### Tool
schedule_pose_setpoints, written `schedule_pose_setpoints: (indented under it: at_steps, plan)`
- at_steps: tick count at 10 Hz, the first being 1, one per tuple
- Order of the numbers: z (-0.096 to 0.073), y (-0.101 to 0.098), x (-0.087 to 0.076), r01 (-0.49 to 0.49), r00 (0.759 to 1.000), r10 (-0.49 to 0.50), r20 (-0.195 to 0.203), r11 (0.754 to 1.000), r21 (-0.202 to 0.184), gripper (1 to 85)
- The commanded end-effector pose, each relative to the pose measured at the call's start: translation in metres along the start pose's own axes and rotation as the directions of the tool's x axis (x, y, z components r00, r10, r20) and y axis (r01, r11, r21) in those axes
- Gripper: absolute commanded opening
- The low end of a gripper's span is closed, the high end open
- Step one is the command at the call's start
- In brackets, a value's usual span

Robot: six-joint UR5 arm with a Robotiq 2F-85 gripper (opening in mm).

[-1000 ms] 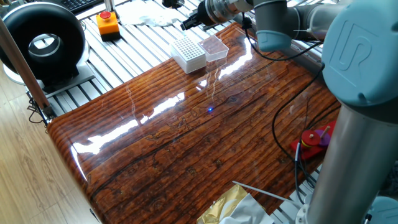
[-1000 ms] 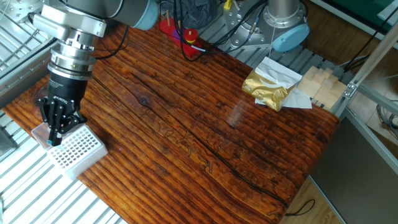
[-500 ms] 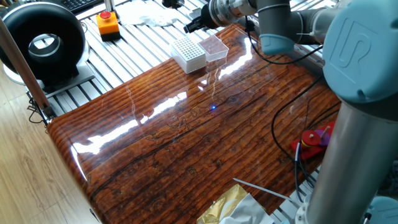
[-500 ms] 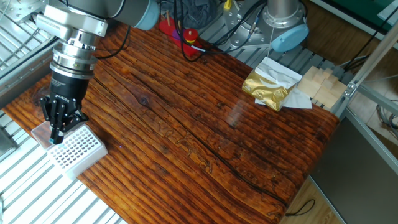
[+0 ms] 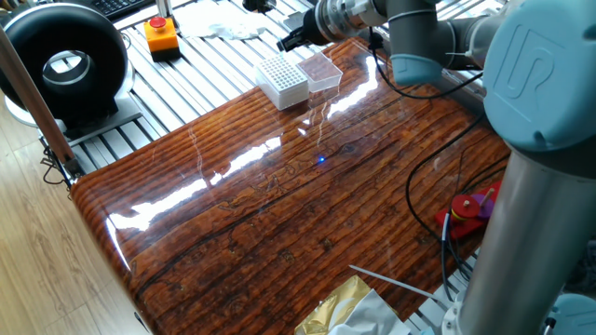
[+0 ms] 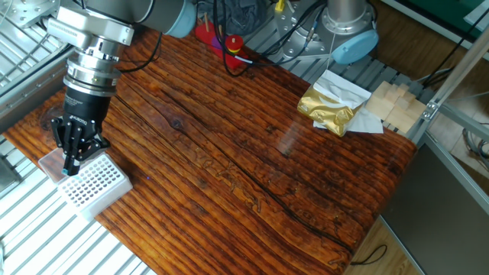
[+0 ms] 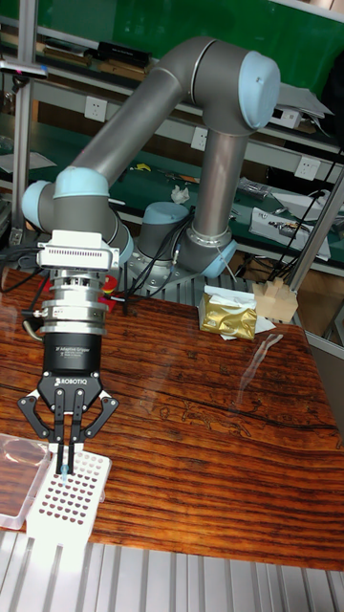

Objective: Insert a medium pipette tip into the holder for medium pipette tips

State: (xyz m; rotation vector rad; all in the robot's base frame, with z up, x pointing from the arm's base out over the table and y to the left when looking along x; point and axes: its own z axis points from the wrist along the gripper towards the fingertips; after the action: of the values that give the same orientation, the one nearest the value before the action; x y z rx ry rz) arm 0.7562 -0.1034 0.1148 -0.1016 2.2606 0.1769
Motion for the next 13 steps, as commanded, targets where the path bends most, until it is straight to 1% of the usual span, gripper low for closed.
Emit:
schedule_pose_setpoints:
  at_steps: [1, 5, 13]
  plan:
    - [-0.0018, -0.0036, -0.0016, -0.011, 1.000, 0.011, 0.008, 1.000, 0.003, 1.0]
    - [-0.0044, -0.0055, 0.0019, -0.010, 1.000, 0.010, -0.002, 1.000, 0.005, 1.0]
    - [-0.0044, -0.0087, 0.0054, -0.014, 1.000, 0.014, -0.002, 1.000, 0.003, 1.0]
